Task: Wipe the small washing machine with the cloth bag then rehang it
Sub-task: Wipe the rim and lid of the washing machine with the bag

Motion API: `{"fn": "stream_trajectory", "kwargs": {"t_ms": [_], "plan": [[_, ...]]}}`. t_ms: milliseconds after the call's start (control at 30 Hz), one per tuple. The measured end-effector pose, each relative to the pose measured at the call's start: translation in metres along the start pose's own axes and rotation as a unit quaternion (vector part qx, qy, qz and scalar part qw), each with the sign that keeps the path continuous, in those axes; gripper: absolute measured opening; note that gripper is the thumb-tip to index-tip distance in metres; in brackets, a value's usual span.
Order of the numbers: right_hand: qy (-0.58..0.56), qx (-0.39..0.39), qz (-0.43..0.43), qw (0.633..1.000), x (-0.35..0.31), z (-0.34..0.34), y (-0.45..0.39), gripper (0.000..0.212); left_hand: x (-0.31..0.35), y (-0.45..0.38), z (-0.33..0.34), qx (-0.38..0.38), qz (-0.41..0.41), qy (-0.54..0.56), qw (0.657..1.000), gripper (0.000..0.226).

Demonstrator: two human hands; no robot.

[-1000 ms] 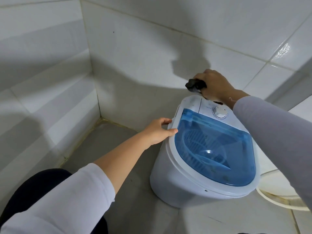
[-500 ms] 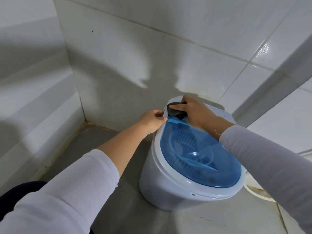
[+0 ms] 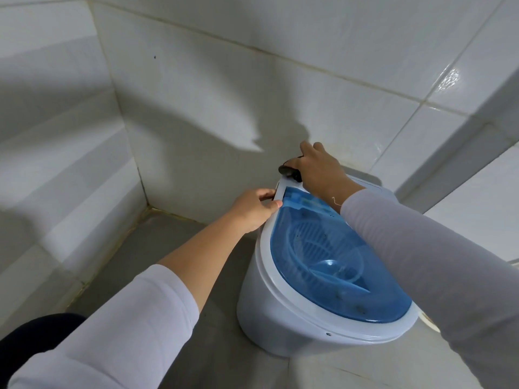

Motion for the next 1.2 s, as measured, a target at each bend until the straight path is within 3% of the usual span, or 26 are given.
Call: {"fn": "stream_trajectory", "kwargs": {"t_ms": [333, 533, 733, 967, 1200], "plan": [[-0.014, -0.054, 0.104, 0.993, 0.026, 0.013, -0.021, 0.033, 0.004, 0.005, -0.001, -0.006, 0.0, -0.024, 1.0, 0.046], [-0.133, -0.103, 0.15, 0.974, 0.062, 0.016, -0.01, 0.029, 0.005, 0.005, 0.0, -0.009, 0.004, -0.039, 0.999, 0.046], [-0.23, -0.1, 0.215, 0.944, 0.116, 0.0, 0.013, 0.044, 0.01, 0.003, 0.003, 0.001, 0.005, -0.07, 0.998, 0.046], [-0.256, -0.08, 0.206, 0.941, 0.117, 0.0, 0.018, 0.043, 0.041, -0.013, 0.02, -0.012, 0.065, -0.153, 0.986, 0.047], [-0.215, -0.075, 0.155, 0.961, 0.078, 0.018, 0.01, 0.03, 0.044, -0.034, 0.028, -0.042, 0.064, -0.255, 0.964, 0.049]]}}
Point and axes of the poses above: each hand's wrist, its own y-axis away from the middle knuckle, its own z-axis out of the palm, x = y × z, the point moved 9 cm from there along -y, towards the middle knuckle, and after that the axes turned 15 degrees about y, right-handed, at the moved point
